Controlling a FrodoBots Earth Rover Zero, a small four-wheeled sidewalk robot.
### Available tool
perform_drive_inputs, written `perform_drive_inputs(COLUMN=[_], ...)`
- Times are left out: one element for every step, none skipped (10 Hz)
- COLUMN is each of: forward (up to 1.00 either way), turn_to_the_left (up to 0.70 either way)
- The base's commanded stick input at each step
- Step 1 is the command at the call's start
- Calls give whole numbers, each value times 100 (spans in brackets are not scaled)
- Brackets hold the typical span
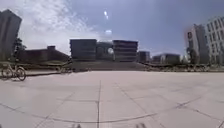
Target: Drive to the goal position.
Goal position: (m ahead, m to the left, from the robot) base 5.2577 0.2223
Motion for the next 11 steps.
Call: perform_drive_inputs(forward=[45,45,45,45,45,45,45,45,45,45,45], turn_to_the_left=[3,3,3,3,3,3,3,3,3,3,3])
